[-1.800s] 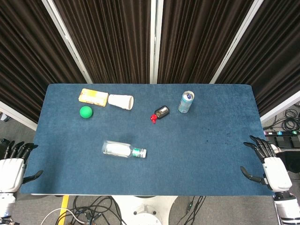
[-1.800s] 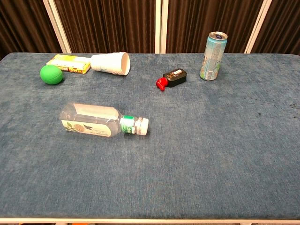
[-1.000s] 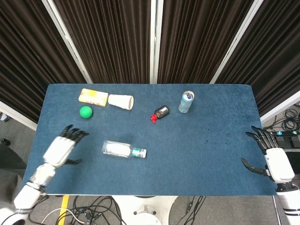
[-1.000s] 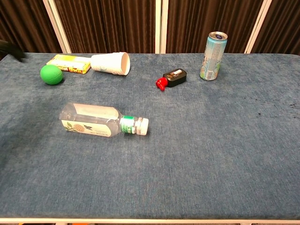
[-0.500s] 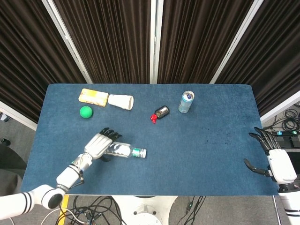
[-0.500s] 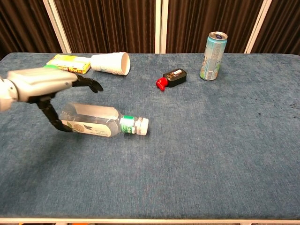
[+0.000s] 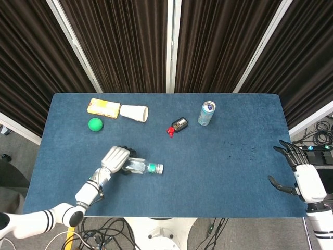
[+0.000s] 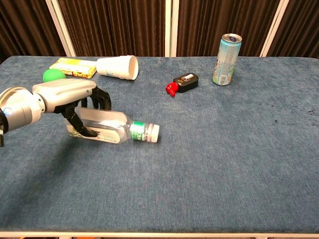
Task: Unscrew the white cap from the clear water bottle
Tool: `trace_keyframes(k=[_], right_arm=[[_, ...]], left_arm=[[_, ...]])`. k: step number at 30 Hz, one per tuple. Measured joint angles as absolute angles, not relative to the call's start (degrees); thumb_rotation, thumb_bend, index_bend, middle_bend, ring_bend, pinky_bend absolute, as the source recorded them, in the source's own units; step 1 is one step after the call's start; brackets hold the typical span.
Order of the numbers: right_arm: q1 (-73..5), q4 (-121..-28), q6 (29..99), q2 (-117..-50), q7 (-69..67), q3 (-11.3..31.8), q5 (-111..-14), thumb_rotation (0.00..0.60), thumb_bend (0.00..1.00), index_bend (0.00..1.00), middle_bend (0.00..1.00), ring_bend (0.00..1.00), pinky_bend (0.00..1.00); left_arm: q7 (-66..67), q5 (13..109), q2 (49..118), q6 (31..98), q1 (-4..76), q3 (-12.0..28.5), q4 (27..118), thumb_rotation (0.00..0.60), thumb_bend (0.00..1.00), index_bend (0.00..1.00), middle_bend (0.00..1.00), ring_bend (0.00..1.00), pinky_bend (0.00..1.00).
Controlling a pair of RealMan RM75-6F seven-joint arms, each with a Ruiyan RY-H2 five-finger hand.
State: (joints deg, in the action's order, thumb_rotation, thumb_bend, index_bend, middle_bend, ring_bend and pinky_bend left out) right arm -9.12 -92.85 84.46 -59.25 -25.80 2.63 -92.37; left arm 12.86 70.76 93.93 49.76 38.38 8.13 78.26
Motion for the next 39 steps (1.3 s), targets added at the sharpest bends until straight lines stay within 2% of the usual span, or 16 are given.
trace_keyframes(k=[5,9,15,18,20,26,32,39], right_arm=[[-10.73,-96.1,83.22,-57.02,-26.44,3.24,-93.16,0.6,0.17,0.14,0.05,0.0,0.0],[-12.89,-100.77,80.74,-53.33,-27.97,3.76,-94.0,0.599,0.17,0.14,0.04,0.0,0.0],[-19.42,-108.64,71.5,-45.48,-33.53,5.51,-94.11,0.564,0.15,0.22,0.04,0.0,0.0],[-23.38,-111.5,65.74,-43.11,-35.16,6.9,-92.79,0.553,0.12,0.24,0.03,0.0,0.0],[-26.26,-113.48,61.82,-41.93,-36.0,7.93,-91.78,0.54,0.09,0.25,0.03,0.0,0.0],[-33.39,-118.24,53.1,-39.86,-36.84,10.93,-88.27,0.448,0.02,0.3,0.03,0.0,0.0],[-37.69,-120.82,47.05,-38.8,-35.83,12.68,-85.34,0.432,0.01,0.32,0.03,0.0,0.0],[-39.53,-121.8,44.75,-39.6,-31.0,13.4,-81.2,0.431,0.01,0.32,0.03,0.0,0.0]], left_arm=[[2.57,74.86,94.01,52.02,37.49,7.7,77.14,0.6,0.32,0.59,0.57,0.47,0.56],[-10.77,80.09,93.83,55.72,36.58,7.0,76.42,0.6,0.32,0.59,0.57,0.47,0.55],[-31.52,89.34,95.2,65.52,35.62,5.8,74.1,0.6,0.32,0.59,0.57,0.47,0.53],[-37.64,93.38,97.46,71.13,35.51,5.61,72.18,0.6,0.32,0.59,0.57,0.47,0.51],[-39.36,94.63,99.11,72.77,35.66,5.66,71.3,0.6,0.32,0.59,0.57,0.47,0.5],[-40.14,94.68,101.79,73.55,36.94,6.02,70.31,0.6,0.32,0.59,0.57,0.47,0.5],[-41.22,93.63,102.86,73.8,37.51,6.71,71.46,0.6,0.33,0.59,0.57,0.47,0.5],[-40.44,93.55,103.15,74.7,37.91,6.96,71.98,0.6,0.32,0.59,0.57,0.47,0.5]])
